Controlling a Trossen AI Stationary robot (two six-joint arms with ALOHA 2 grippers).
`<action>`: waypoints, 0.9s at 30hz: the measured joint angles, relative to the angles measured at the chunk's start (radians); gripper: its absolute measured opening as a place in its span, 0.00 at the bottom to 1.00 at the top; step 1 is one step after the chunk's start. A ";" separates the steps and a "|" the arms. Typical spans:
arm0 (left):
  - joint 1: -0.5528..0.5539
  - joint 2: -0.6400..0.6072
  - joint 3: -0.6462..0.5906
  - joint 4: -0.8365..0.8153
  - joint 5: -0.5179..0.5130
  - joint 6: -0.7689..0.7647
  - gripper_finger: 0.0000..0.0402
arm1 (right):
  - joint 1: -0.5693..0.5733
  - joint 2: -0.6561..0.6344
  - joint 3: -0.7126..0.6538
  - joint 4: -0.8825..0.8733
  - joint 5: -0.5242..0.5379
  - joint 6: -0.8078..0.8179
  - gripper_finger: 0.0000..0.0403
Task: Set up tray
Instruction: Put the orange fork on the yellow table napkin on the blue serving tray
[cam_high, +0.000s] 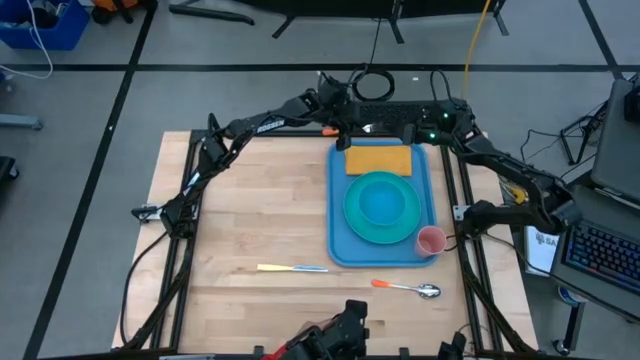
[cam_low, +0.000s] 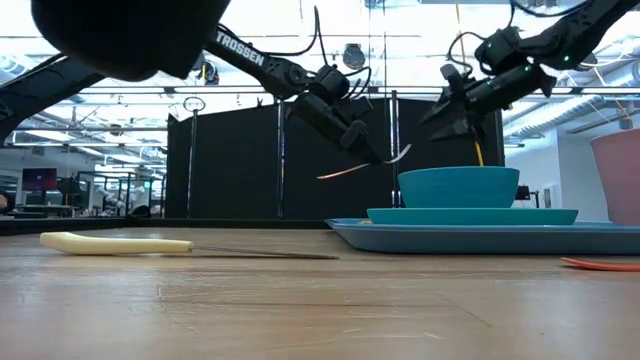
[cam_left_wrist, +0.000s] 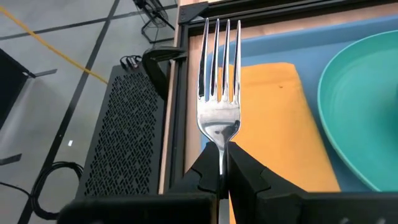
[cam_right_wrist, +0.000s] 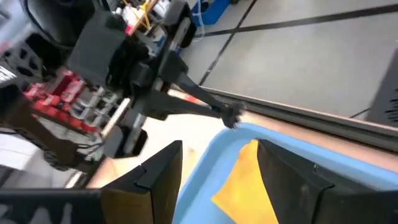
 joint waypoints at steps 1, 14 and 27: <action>-0.003 0.000 0.000 0.000 0.000 0.000 0.03 | -0.004 0.012 0.000 0.014 -0.005 0.008 0.49; -0.017 0.000 0.000 0.000 0.000 0.015 0.03 | -0.008 0.104 0.000 0.077 -0.005 -0.019 0.49; -0.017 0.000 0.000 0.000 0.001 0.016 0.03 | 0.006 0.183 0.000 0.142 -0.009 -0.023 0.38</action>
